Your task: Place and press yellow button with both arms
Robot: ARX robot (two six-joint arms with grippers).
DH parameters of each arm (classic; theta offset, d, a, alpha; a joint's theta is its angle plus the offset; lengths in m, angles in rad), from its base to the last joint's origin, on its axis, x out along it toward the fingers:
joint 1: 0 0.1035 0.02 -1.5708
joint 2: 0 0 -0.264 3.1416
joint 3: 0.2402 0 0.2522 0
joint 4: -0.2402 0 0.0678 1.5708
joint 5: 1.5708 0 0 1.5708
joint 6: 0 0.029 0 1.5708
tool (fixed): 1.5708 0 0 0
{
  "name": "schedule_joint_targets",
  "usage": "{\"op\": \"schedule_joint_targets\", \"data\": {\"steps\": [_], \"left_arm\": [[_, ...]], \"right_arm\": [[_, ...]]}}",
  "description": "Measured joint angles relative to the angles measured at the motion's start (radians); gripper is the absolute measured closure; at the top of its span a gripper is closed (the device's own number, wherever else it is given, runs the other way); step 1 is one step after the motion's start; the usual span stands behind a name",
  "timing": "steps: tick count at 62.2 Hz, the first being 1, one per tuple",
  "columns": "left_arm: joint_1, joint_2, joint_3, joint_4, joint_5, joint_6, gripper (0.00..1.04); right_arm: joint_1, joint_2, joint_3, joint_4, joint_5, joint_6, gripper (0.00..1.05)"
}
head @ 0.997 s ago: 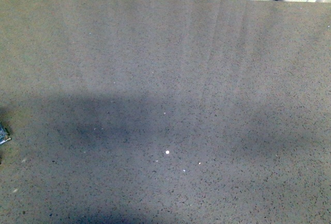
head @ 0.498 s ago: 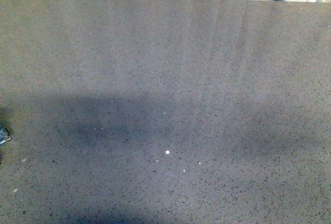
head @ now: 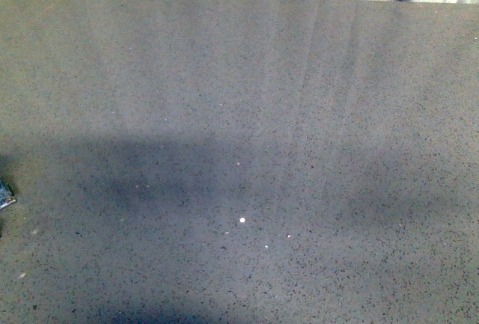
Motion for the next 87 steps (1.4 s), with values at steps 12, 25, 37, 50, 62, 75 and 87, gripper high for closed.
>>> {"op": "schedule_joint_targets", "data": {"steps": [12, 25, 37, 50, 62, 75, 87], "left_arm": [[0.0, 0.001, 0.0, 0.0, 0.003, 0.0, 0.65], [0.0, -0.025, 0.0, -0.013, 0.021, 0.0, 0.68], [0.011, -0.09, 0.005, -0.051, 0.042, 0.0, 0.68], [0.008, -0.175, 0.029, -0.103, 0.054, 0.001, 0.7], [-0.053, -0.235, 0.052, -0.117, 0.046, 0.0, 0.71], [-0.243, -0.266, 0.066, -0.085, 0.01, -0.087, 0.71], [-0.552, -0.214, 0.074, 0.072, -0.107, -0.211, 0.71]], "right_arm": [[0.0, 0.0, 0.0, 0.0, 0.0, 0.0, 0.09], [0.0, 0.0, 0.0, 0.0, 0.0, 0.0, 0.09], [0.0, 0.0, 0.0, 0.0, 0.0, 0.0, 0.09], [0.0, 0.0, 0.0, 0.0, 0.0, 0.0, 0.09], [0.0, 0.0, 0.0, 0.0, 0.0, 0.0, 0.09], [0.0, 0.0, 0.0, 0.0, 0.0, 0.0, 0.09], [0.0, 0.0, 0.0, 0.0, 0.0, 0.0, 0.09]]}}
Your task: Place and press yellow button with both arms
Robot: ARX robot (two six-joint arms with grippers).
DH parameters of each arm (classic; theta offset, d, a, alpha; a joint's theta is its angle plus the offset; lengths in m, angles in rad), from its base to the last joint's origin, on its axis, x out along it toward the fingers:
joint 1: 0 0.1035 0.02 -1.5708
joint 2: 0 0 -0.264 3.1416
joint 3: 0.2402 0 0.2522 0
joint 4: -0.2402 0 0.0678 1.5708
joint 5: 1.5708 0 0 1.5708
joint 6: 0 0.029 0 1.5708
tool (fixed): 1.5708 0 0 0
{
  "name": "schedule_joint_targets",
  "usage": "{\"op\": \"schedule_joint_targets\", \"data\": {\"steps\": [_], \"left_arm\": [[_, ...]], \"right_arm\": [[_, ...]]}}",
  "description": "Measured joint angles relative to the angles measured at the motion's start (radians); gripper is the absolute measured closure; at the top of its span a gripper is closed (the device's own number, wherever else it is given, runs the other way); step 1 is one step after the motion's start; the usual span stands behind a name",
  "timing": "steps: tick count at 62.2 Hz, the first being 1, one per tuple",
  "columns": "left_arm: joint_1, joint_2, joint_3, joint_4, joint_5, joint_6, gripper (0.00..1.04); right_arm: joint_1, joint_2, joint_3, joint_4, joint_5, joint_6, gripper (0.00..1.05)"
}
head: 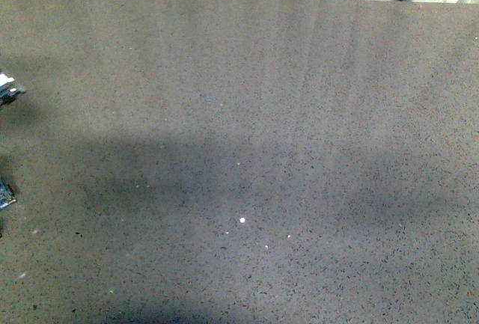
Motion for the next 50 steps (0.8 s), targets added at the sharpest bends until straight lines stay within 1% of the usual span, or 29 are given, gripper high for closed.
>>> {"op": "schedule_joint_targets", "data": {"steps": [6, 10, 16, 23, 35, 50], "left_arm": [[-0.132, 0.079, 0.012, 0.068, -0.049, -0.047, 0.71], [-0.197, 0.126, 0.019, 0.098, -0.071, -0.06, 0.71], [-0.285, 0.196, 0.035, 0.143, -0.1, -0.067, 0.71], [-0.366, 0.277, 0.058, 0.192, -0.116, -0.069, 0.71], [-0.429, 0.374, 0.095, 0.245, -0.142, -0.07, 0.71], [-0.457, 0.458, 0.144, 0.277, -0.157, -0.063, 0.71]], "right_arm": [[0.0, 0.0, 0.0, 0.0, 0.0, 0.0, 0.09], [0.0, 0.0, 0.0, 0.0, 0.0, 0.0, 0.09], [0.0, 0.0, 0.0, 0.0, 0.0, 0.0, 0.09], [0.0, 0.0, 0.0, 0.0, 0.0, 0.0, 0.09], [0.0, 0.0, 0.0, 0.0, 0.0, 0.0, 0.09], [0.0, 0.0, 0.0, 0.0, 0.0, 0.0, 0.09]]}}
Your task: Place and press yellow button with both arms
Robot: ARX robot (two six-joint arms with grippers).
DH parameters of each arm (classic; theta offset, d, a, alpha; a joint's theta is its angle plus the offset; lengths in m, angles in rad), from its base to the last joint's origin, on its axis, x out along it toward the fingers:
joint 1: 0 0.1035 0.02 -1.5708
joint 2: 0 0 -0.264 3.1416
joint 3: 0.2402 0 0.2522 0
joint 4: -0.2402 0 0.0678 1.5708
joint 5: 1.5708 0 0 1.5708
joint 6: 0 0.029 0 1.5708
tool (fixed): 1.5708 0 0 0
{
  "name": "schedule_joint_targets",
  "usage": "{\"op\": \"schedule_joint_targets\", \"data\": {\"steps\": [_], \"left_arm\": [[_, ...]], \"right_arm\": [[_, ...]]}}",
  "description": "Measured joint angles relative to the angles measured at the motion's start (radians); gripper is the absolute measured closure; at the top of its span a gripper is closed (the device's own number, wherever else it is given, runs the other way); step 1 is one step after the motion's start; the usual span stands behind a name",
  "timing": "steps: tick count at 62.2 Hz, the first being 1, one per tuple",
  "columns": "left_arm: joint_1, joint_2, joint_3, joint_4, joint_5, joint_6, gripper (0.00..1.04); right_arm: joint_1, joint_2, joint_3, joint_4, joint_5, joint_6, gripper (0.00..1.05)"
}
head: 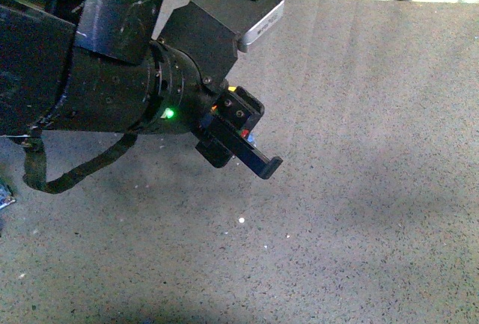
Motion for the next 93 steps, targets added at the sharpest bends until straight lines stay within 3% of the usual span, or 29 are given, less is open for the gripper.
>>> {"op": "schedule_joint_targets", "data": {"steps": [22, 40, 49, 59, 75, 93], "left_arm": [[-0.02, 0.08, 0.05, -0.009, -0.003, 0.011, 0.71], [-0.033, 0.105, 0.071, -0.01, -0.011, 0.022, 0.63], [-0.042, 0.114, 0.071, -0.016, -0.01, 0.022, 0.43], [-0.049, 0.109, 0.064, -0.016, -0.003, 0.022, 0.08], [0.014, -0.038, -0.08, 0.018, 0.008, 0.03, 0.09], [0.195, -0.408, -0.253, -0.042, 0.224, -0.081, 0.09]], "right_arm": [[0.0, 0.0, 0.0, 0.0, 0.0, 0.0, 0.09], [0.0, 0.0, 0.0, 0.0, 0.0, 0.0, 0.09], [0.0, 0.0, 0.0, 0.0, 0.0, 0.0, 0.09], [0.0, 0.0, 0.0, 0.0, 0.0, 0.0, 0.09], [0.0, 0.0, 0.0, 0.0, 0.0, 0.0, 0.09], [0.0, 0.0, 0.0, 0.0, 0.0, 0.0, 0.09]]}}
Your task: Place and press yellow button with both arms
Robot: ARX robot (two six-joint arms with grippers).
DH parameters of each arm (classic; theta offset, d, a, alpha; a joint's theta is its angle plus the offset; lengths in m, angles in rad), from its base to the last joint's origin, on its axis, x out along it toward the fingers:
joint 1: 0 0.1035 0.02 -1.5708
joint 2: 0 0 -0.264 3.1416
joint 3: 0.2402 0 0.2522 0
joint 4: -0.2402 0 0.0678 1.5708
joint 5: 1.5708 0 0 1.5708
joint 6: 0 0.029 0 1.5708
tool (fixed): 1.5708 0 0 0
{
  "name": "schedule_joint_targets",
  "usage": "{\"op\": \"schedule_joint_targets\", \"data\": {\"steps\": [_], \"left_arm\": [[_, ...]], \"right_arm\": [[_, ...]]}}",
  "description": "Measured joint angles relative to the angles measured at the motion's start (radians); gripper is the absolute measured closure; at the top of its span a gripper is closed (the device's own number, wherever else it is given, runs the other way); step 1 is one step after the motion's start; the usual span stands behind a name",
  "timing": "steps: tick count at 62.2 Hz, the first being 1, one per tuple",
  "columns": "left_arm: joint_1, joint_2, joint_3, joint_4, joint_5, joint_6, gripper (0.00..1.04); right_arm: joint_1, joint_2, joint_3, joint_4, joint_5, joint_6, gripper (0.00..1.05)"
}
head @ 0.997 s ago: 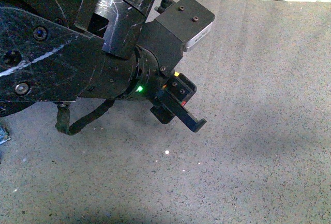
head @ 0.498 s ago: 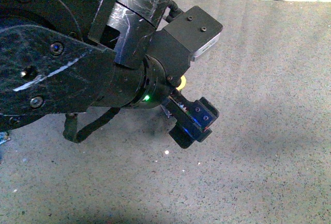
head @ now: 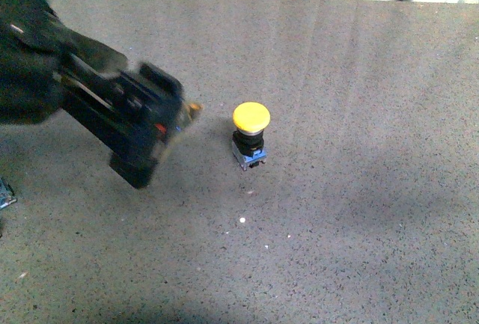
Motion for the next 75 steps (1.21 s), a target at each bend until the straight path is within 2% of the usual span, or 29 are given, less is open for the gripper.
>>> {"op": "schedule_joint_targets", "data": {"steps": [11, 13, 16, 21, 24, 29, 32, 38, 40, 42, 43, 47, 50, 57, 63, 66, 75], "left_arm": [[0.198, -0.252, -0.035, -0.092, 0.152, -0.11, 0.1], [0.22, -0.302, -0.091, 0.039, 0.006, -0.135, 0.16], [0.269, -0.369, -0.182, 0.227, -0.156, -0.153, 0.25], [0.35, -0.494, -0.296, 0.345, -0.275, -0.171, 0.38], [0.375, -0.593, -0.354, 0.34, -0.297, -0.18, 0.48], [0.37, -0.682, -0.412, 0.332, -0.274, -0.182, 0.63], [0.37, -0.702, -0.427, 0.327, -0.275, -0.182, 0.69], [0.373, -0.747, -0.464, 0.307, -0.28, -0.185, 0.88], [0.372, -0.776, -0.482, 0.294, -0.275, -0.185, 0.98], [0.372, -0.789, -0.488, 0.29, -0.275, -0.185, 1.03], [0.372, -0.8, -0.493, 0.285, -0.277, -0.189, 1.03], [0.374, -0.831, -0.504, 0.269, -0.279, -0.188, 1.03], [0.373, -0.859, -0.515, 0.254, -0.277, -0.188, 1.03], [0.374, -0.907, -0.535, 0.22, -0.28, -0.188, 1.03], [0.373, -0.95, -0.549, 0.19, -0.278, -0.188, 1.03], [0.373, -0.98, -0.555, 0.17, -0.278, -0.188, 1.03], [0.373, -1.022, -0.583, 0.17, -0.278, -0.188, 1.03]], "right_arm": [[0.0, 0.0, 0.0, 0.0, 0.0, 0.0, 0.09], [0.0, 0.0, 0.0, 0.0, 0.001, 0.0, 0.09], [0.0, 0.0, 0.0, 0.0, -0.002, 0.0, 0.09], [0.0, 0.0, 0.0, 0.0, 0.0, 0.0, 0.09], [0.0, 0.0, 0.0, 0.0, 0.003, 0.0, 0.09], [0.0, 0.0, 0.0, 0.0, 0.0, 0.0, 0.09], [0.0, 0.0, 0.0, 0.0, 0.0, 0.0, 0.09], [0.0, 0.0, 0.0, 0.0, 0.0, 0.0, 0.09], [0.0, 0.0, 0.0, 0.0, 0.0, 0.0, 0.09], [-0.013, 0.031, 0.022, -0.063, -0.041, 0.005, 0.09], [-0.025, 0.066, 0.053, -0.14, -0.084, 0.006, 0.09], [-0.06, 0.248, 0.159, -0.338, -0.142, -0.003, 0.09], [-0.077, 0.389, 0.215, -0.377, -0.142, -0.028, 0.09], [-0.089, 0.612, 0.294, -0.27, -0.143, -0.086, 0.09], [-0.06, 0.799, 0.362, -0.142, -0.13, -0.101, 0.09], [-0.004, 0.952, 0.417, -0.056, -0.107, -0.096, 0.09], [0.144, 1.225, 0.532, 0.068, -0.043, -0.087, 0.09]]}}
